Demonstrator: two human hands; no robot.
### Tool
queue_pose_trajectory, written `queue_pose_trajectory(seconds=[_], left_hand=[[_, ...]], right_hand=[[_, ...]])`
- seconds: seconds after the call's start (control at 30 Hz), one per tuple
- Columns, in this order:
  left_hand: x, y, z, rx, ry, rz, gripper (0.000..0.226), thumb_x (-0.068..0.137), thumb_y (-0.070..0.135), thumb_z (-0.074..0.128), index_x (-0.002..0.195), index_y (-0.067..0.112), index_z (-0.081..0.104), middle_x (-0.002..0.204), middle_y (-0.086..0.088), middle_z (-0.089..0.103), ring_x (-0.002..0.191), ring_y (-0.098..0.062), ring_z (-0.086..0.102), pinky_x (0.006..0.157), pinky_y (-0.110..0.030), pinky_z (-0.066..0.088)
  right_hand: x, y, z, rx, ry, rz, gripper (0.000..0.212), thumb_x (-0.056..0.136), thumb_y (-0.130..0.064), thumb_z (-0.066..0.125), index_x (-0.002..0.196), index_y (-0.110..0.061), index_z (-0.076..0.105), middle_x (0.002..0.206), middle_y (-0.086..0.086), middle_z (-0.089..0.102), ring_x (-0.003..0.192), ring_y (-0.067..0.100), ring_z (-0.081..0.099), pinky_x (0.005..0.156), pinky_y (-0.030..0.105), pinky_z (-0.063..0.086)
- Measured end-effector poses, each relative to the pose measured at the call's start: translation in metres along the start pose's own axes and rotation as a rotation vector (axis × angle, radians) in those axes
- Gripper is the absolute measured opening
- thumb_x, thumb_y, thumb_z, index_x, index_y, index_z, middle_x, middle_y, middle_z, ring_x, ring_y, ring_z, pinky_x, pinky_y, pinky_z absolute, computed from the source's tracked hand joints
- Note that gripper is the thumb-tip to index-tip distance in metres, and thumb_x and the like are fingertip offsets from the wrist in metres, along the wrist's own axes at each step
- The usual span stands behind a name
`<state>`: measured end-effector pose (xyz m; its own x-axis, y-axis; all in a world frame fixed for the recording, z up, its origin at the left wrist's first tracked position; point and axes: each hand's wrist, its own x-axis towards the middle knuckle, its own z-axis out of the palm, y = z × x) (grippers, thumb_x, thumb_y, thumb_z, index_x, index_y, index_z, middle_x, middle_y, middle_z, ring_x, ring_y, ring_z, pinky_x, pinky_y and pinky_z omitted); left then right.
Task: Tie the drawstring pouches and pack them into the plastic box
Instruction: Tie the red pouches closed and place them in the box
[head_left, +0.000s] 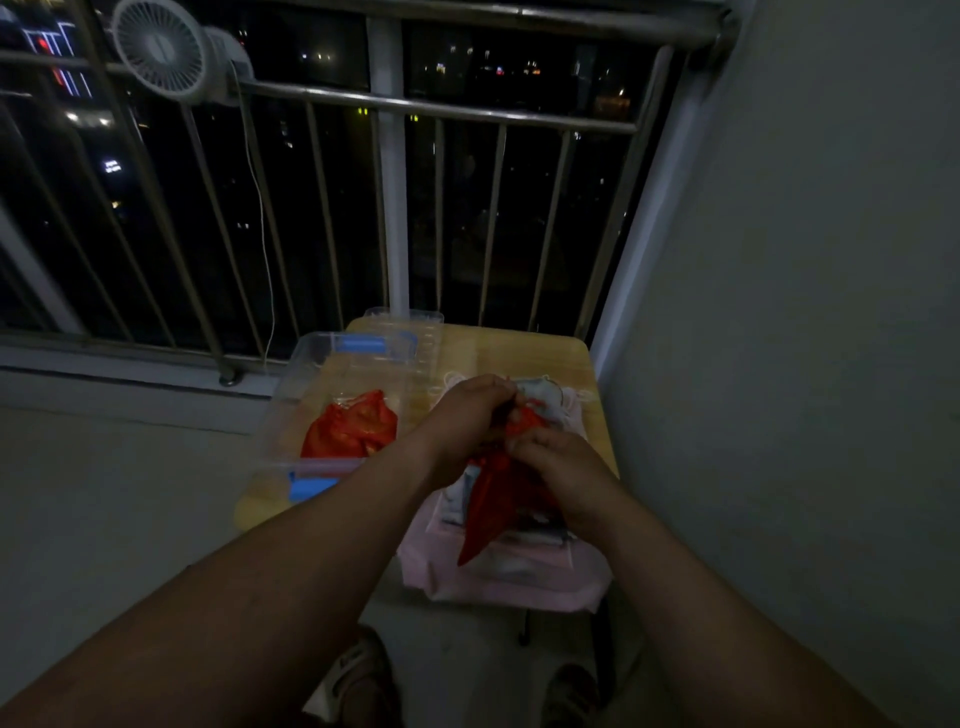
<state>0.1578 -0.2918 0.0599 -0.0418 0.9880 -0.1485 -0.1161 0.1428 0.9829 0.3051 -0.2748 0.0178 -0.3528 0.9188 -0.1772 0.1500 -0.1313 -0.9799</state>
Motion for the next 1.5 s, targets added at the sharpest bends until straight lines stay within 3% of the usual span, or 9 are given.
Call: queue_pose_trajectory(seconds=[0.2,0.37,0.5,0.77,0.93,1.07,1.23,1.37,1.5], left_hand=[[-0.004,-0.026,-0.008,-0.108,0.15,-0.01,0.021,0.109,0.028,0.047,0.106,0.014,0.063,0.092,-0.01,0.062,0.077,-0.023,0.059,0.069,-0.033,0.048],[-0.013,-0.042,-0.008,-0.188,0.173,-0.068,0.02,0.108,0.023,0.047,0.107,0.012,0.065,0.094,-0.007,0.063,0.072,-0.018,0.061,0.058,-0.024,0.05],[-0.016,-0.051,-0.014,-0.195,0.177,-0.079,0.021,0.108,0.021,0.047,0.105,0.011,0.065,0.089,-0.006,0.058,0.064,-0.015,0.051,0.05,-0.022,0.043],[0.001,-0.042,-0.026,-0.064,0.027,-0.039,0.022,0.106,0.022,0.052,0.106,0.011,0.071,0.089,-0.002,0.07,0.083,-0.016,0.065,0.082,-0.034,0.053],[0.013,-0.029,-0.019,0.085,-0.066,-0.015,0.024,0.104,0.022,0.056,0.112,0.008,0.074,0.096,-0.002,0.075,0.085,-0.01,0.069,0.074,-0.022,0.056],[0.016,-0.029,-0.013,0.12,-0.084,0.0,0.026,0.103,0.018,0.058,0.117,0.001,0.072,0.098,-0.006,0.074,0.087,-0.012,0.07,0.077,-0.024,0.055],[-0.009,-0.029,-0.01,0.301,-0.099,0.0,0.032,0.107,0.038,0.05,0.124,0.019,0.069,0.104,0.001,0.076,0.093,-0.009,0.071,0.074,-0.022,0.055],[-0.044,-0.034,-0.028,0.481,-0.072,0.012,0.034,0.107,0.043,0.046,0.134,0.025,0.056,0.119,0.001,0.068,0.105,-0.011,0.066,0.088,-0.028,0.054],[-0.064,-0.042,-0.036,0.691,-0.117,0.079,0.02,0.104,0.031,0.058,0.121,0.025,0.067,0.095,0.008,0.07,0.082,-0.004,0.068,0.068,-0.022,0.054]], right_hand=[[-0.006,0.015,0.002,0.315,0.093,0.029,0.012,0.095,-0.02,0.068,0.097,-0.016,0.079,0.104,0.012,0.078,0.101,0.034,0.073,0.083,0.042,0.059],[-0.012,0.031,0.007,0.495,0.039,0.034,0.034,0.086,-0.024,0.075,0.112,-0.003,0.074,0.122,0.02,0.072,0.118,0.038,0.066,0.102,0.057,0.053],[-0.016,0.04,0.007,0.545,0.007,0.093,0.016,0.093,-0.014,0.068,0.104,-0.004,0.072,0.116,0.022,0.072,0.114,0.04,0.068,0.1,0.059,0.053],[-0.004,0.047,0.004,0.297,-0.1,0.236,0.011,0.091,-0.006,0.07,0.098,-0.004,0.078,0.111,0.018,0.076,0.117,0.04,0.066,0.106,0.055,0.051],[0.007,0.034,-0.002,0.134,-0.2,0.267,0.03,0.078,-0.022,0.082,0.106,-0.011,0.08,0.116,0.012,0.076,0.119,0.033,0.067,0.11,0.058,0.047],[0.001,0.027,-0.005,0.075,-0.248,0.225,0.01,0.09,-0.019,0.074,0.094,-0.016,0.083,0.109,0.01,0.078,0.114,0.029,0.069,0.108,0.052,0.05],[-0.015,0.023,0.006,-0.044,-0.191,0.109,0.016,0.096,-0.016,0.068,0.086,-0.017,0.081,0.097,0.009,0.079,0.101,0.029,0.073,0.095,0.044,0.057],[-0.02,0.02,0.004,-0.046,-0.105,0.086,0.019,0.095,-0.019,0.071,0.079,-0.022,0.08,0.086,0.004,0.078,0.09,0.024,0.073,0.087,0.041,0.059],[-0.026,0.017,0.003,-0.089,-0.064,0.077,0.013,0.093,-0.022,0.074,0.082,-0.019,0.08,0.083,0.003,0.076,0.085,0.021,0.072,0.074,0.035,0.058]])
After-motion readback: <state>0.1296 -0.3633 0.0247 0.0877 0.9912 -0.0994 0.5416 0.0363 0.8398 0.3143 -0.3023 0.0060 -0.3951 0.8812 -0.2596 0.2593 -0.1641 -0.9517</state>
